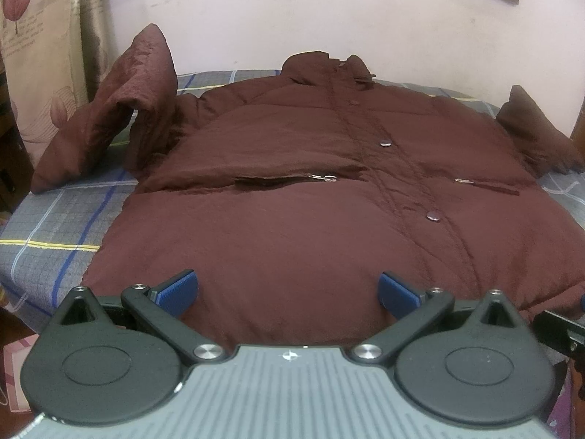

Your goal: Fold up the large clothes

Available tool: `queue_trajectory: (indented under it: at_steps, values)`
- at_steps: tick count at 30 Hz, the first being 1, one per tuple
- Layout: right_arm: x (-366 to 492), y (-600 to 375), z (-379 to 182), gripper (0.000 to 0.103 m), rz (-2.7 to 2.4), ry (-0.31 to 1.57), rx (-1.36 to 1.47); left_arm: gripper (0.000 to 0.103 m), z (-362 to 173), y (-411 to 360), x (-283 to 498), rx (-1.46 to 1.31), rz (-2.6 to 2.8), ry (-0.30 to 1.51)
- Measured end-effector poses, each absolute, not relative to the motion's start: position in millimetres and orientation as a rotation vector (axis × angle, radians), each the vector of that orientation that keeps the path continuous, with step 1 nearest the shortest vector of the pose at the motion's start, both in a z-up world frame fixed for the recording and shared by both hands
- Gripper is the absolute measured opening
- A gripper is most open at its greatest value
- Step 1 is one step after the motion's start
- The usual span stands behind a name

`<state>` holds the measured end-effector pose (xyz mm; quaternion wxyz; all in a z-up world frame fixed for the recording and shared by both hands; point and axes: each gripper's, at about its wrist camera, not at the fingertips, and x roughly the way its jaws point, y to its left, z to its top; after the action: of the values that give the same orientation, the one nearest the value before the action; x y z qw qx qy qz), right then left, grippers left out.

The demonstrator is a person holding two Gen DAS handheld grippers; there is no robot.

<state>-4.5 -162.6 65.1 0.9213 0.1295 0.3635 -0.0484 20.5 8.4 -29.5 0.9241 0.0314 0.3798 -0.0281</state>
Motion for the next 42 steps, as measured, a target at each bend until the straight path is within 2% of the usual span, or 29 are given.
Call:
queue_trajectory:
  at_steps: [10, 16, 23, 28, 30, 32, 38, 40, 41, 42]
  values:
    - [8, -160, 67, 0.103, -0.082, 0.754, 0.251, 0.103, -13, 45, 41, -0.003, -0.002, 0.737]
    - [19, -154, 72, 0.103, -0.060, 0.748, 0.234, 0.103, 0, 134, 72, -0.298, 0.083, 0.661]
    - [34, -149, 65, 0.103, -0.057, 0.789, 0.210, 0.102, -21, 246, 111, -0.712, 0.183, 0.642]
    - [47, -149, 59, 0.103, -0.078, 0.827, 0.196, 0.099, -38, 290, 137, -0.832, 0.210, 0.586]
    - [51, -150, 61, 0.103, -0.090, 0.832, 0.182, 0.093, -50, 305, 151, -0.890, 0.228, 0.603]
    - [54, -152, 67, 0.103, -0.101, 0.826, 0.166, 0.091, -64, 318, 167, -0.950, 0.236, 0.643]
    - [66, -163, 83, 0.103, -0.139, 0.796, 0.128, 0.094, -73, 341, 198, -1.038, 0.210, 0.588]
    - [70, -167, 84, 0.103, -0.146, 0.795, 0.133, 0.091, -76, 345, 201, -1.078, 0.219, 0.565]
    - [70, -169, 84, 0.103, -0.149, 0.797, 0.144, 0.079, -76, 348, 204, -1.082, 0.224, 0.557]
    - [71, -171, 82, 0.103, -0.149, 0.802, 0.161, 0.051, -76, 348, 209, -1.063, 0.229, 0.560]
